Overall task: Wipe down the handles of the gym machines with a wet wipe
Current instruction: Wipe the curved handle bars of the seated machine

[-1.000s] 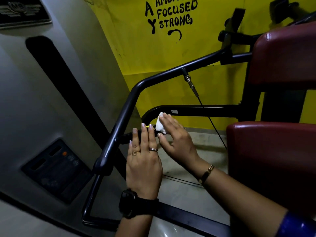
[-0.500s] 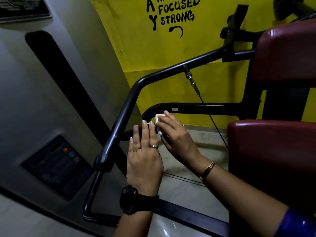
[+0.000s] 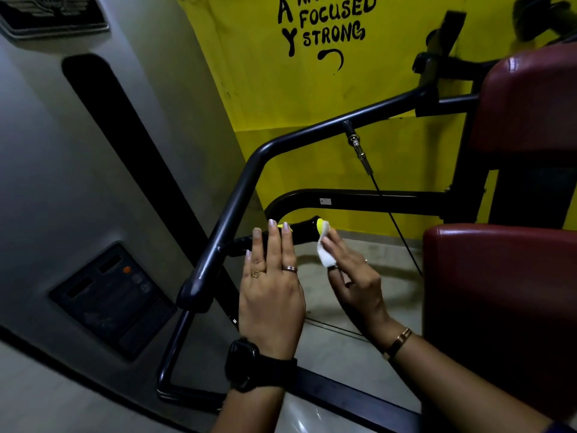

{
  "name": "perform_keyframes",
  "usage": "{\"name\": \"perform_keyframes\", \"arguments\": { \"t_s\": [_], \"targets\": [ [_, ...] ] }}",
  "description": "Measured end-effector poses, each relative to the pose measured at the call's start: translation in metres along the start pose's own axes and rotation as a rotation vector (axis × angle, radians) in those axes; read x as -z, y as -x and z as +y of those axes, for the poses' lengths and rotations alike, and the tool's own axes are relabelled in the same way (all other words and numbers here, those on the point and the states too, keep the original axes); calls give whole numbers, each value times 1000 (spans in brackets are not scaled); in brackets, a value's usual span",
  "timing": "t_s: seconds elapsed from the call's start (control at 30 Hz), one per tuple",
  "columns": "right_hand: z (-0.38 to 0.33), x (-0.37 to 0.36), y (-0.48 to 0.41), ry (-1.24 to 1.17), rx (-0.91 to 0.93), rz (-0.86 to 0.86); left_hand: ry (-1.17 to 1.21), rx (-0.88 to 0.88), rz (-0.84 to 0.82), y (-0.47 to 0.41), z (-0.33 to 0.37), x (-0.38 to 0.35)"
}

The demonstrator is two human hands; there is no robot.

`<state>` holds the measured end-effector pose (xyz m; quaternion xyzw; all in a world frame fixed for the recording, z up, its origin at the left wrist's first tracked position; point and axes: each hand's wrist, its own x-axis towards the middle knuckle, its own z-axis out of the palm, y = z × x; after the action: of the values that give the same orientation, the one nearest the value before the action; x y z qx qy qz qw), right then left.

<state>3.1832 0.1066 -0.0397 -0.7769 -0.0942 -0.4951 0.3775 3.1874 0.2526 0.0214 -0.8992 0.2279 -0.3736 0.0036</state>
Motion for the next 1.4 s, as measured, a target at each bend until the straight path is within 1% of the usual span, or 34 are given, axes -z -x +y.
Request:
{"name": "perform_keyframes", "arguments": {
  "t_s": [0.07, 0.13, 0.17, 0.2, 0.23, 0.27, 0.37, 0.47, 0.57, 0.7, 0.73, 0.83, 0.9, 0.97, 1.1, 1.17, 1.23, 1.33, 1.4],
  "targets": [
    [0, 0, -5, -195, -302, 43, 0, 2, -1, 0, 0, 1],
    [2, -1, -19, -584, -727, 62, 3, 5, 0, 0, 0, 1],
    [3, 0, -26, -790, -922, 101, 6, 7, 0, 0, 0, 2],
    [5, 2, -32, -954, -1078, 155, 9, 9, 1, 0, 0, 2],
    [7, 5, -37, -1078, -1183, 207, 12, 9, 2, 0, 1, 2],
    [8, 8, -41, -1169, -1244, 247, 13, 10, 2, 0, 0, 3],
    [9, 17, -50, -1330, -1288, 303, 18, 7, -3, 0, 1, 4],
    [9, 22, -58, -1318, -1298, 299, 20, 6, -5, -1, 1, 4],
    [10, 24, -67, -1226, -1267, 239, 14, 4, -11, 0, 0, 3],
    [3, 23, -78, -862, -1265, 46, 8, 6, -7, 0, 0, 1],
    [2, 22, -80, -814, -1279, 22, 9, 8, 0, 0, 0, 1],
    [-2, 18, -84, -836, -1308, -24, 15, 16, 17, 0, 1, 1],
    [-7, 15, -89, -889, -1282, -58, 21, 19, 26, 0, 2, 1],
    [-14, 13, -95, -885, -1196, -91, 30, 18, 31, -1, 2, 0],
    [-25, 14, -104, -687, -881, -242, 43, 15, 26, 0, 2, 0],
    [-29, 12, -105, -579, -743, -246, 43, 11, 24, 0, 2, 1],
    [-30, 6, -101, -379, -561, -251, 41, 8, 24, 0, 2, 1],
    [-23, -3, -85, 57, -159, -273, 40, 14, 28, 0, 2, 1],
    [-17, -4, -75, 221, 68, -276, 33, 16, 25, 0, 2, 0]
  ]
}}
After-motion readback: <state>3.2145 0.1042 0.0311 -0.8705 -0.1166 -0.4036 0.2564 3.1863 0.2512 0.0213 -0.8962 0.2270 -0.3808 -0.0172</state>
